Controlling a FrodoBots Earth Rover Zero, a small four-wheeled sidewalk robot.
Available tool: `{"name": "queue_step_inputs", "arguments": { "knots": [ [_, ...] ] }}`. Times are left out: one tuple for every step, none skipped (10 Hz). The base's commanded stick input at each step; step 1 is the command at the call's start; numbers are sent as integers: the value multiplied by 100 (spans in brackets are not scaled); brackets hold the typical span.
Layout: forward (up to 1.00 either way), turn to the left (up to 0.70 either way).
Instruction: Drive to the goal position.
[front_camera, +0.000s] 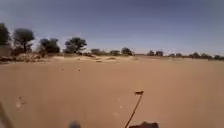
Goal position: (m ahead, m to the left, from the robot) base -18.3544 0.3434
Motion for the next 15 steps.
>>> {"name": "queue_step_inputs", "arguments": {
  "knots": [
    [70,35],
    [70,35],
    [70,35],
    [70,35],
    [70,35],
    [70,35],
    [70,35],
    [70,35],
    [70,35],
    [70,35],
    [70,35],
    [70,35],
    [70,35],
    [70,35],
    [70,35]
  ]
}}
